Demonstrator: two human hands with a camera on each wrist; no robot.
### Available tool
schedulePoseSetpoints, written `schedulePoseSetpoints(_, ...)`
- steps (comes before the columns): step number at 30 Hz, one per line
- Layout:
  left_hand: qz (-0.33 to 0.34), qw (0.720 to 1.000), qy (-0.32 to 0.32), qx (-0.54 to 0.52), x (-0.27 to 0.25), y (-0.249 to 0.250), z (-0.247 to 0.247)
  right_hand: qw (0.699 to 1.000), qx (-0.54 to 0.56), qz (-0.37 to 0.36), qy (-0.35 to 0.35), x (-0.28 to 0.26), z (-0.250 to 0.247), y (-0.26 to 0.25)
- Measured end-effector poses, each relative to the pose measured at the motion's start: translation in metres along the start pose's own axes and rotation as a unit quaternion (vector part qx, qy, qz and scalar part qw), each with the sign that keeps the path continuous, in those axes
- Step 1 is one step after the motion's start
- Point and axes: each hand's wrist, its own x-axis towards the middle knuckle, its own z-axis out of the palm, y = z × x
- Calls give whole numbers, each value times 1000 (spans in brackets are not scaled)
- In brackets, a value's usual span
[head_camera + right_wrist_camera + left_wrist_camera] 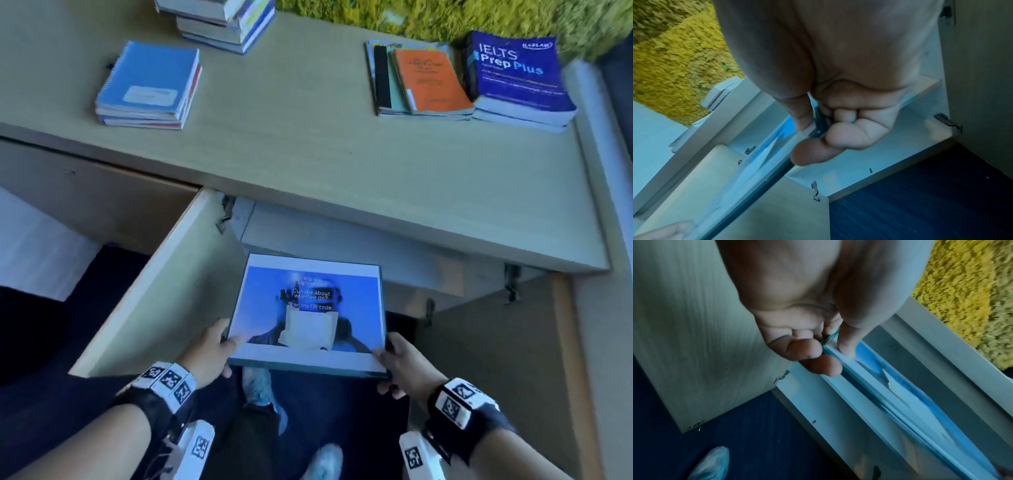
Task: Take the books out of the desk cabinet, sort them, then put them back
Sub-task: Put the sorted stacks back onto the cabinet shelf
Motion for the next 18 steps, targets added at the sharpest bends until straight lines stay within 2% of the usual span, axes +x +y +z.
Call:
schedulePoseSetpoints(3,-42,999,16,-26,21,8,-1,1000,4,29,-6,20,-3,-10)
schedulePoseSetpoints(5,-46,998,19,-40,40,22,-6,999,26,43,-2,35,-4,-20)
schedulePoseSetpoints(7,-13,999,-5,-37,66,44,-12,998,42,50,24,62,-11,-33)
schedulePoseSetpoints(9,45,998,-5,34,95,65,-17,996,45,43,56,99,-22,-46)
schedulePoseSetpoints(11,95,990,24,98,132,82,-22,995,41,23,91,144,-32,-57)
schedulePoseSetpoints(14,129,976,66,165,195,90,-25,992,30,-13,125,210,-42,-69)
schedulePoseSetpoints(18,160,962,115,187,279,96,-23,988,30,-65,135,289,-58,-89)
